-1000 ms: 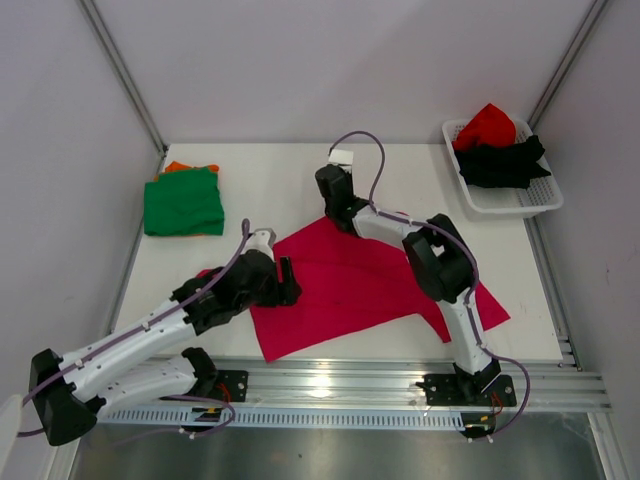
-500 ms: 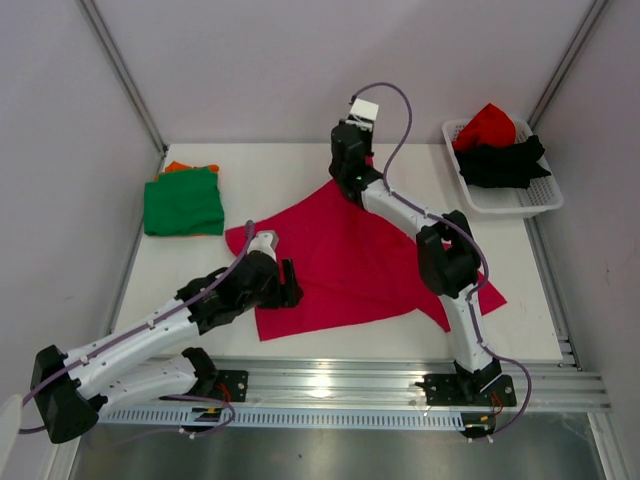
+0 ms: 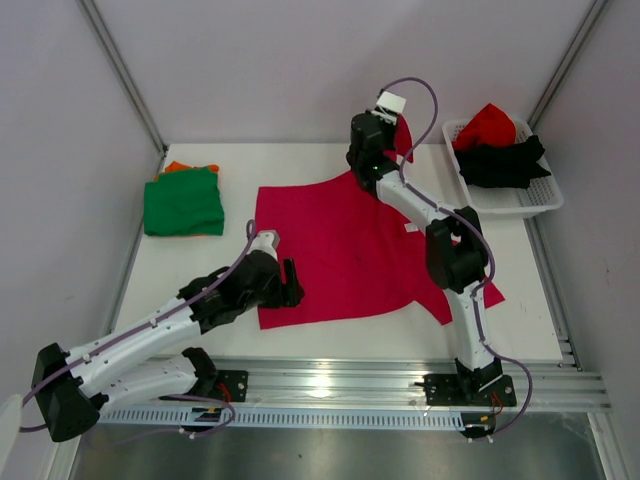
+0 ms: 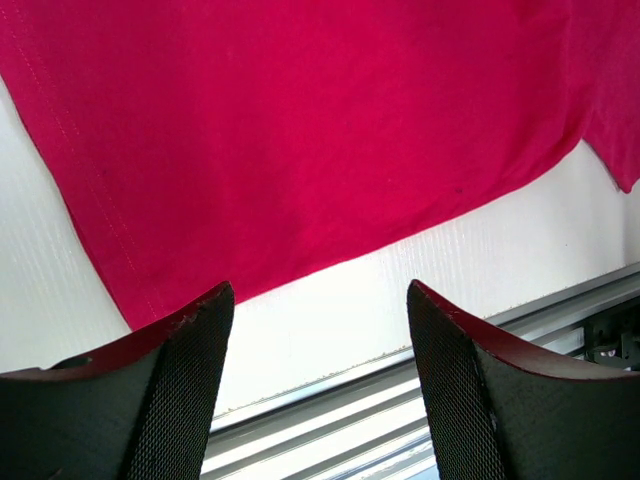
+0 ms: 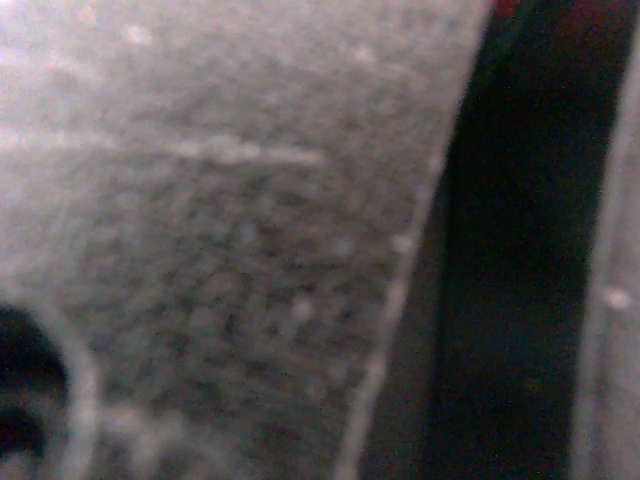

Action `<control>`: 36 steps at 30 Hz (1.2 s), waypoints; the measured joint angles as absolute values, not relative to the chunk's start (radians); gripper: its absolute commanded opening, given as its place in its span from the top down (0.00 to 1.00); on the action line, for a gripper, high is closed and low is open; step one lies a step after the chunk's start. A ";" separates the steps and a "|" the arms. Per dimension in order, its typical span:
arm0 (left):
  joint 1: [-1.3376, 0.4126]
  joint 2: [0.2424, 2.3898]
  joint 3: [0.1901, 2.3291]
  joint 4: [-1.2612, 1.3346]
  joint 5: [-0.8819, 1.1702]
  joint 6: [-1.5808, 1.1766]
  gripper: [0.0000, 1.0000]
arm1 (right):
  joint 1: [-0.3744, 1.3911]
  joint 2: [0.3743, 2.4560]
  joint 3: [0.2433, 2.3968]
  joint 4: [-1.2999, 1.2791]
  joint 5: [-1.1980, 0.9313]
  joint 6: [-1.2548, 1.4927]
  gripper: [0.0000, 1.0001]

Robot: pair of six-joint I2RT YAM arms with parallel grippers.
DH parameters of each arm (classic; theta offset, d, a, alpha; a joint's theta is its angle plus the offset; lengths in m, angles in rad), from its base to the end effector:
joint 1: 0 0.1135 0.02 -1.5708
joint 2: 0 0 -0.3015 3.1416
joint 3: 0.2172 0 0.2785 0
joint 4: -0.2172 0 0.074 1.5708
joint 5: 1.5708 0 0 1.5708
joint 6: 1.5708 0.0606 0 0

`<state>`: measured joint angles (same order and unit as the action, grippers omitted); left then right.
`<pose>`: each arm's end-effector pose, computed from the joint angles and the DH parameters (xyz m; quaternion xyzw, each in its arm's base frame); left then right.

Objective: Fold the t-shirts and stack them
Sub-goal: Flatten out the tshirt

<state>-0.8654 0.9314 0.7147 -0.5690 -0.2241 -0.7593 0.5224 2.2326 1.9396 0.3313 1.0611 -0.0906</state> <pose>0.1481 -0.1532 0.2614 0.0060 0.9191 -0.2049 0.3365 0.5346 0.2468 0.3342 0.1671 0.6802 -0.2096 0.6822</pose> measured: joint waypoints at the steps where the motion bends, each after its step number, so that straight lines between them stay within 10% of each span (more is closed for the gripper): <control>1: -0.865 0.931 0.715 -0.570 -0.224 -0.759 0.27 | 0.522 2.233 1.940 0.331 1.067 -0.091 1.00; 7: -0.865 0.938 0.715 -0.572 -0.224 -0.759 0.27 | 0.509 2.310 2.111 0.185 1.017 -0.056 0.97; 9: -0.865 0.957 0.715 -0.575 -0.222 -0.760 0.27 | 0.506 2.326 2.136 0.142 0.977 -0.044 0.59; 13: -0.865 0.986 0.715 -0.587 -0.208 -0.760 0.27 | 0.495 2.329 2.121 0.068 0.888 -0.009 0.26; 25: -0.864 1.030 0.729 -0.596 -0.223 -0.760 0.26 | 0.513 2.263 1.901 -0.060 0.793 0.069 0.20; 36: -0.670 1.536 1.177 -0.682 -0.259 -0.738 0.30 | 0.665 1.840 1.503 -0.162 0.751 0.272 0.20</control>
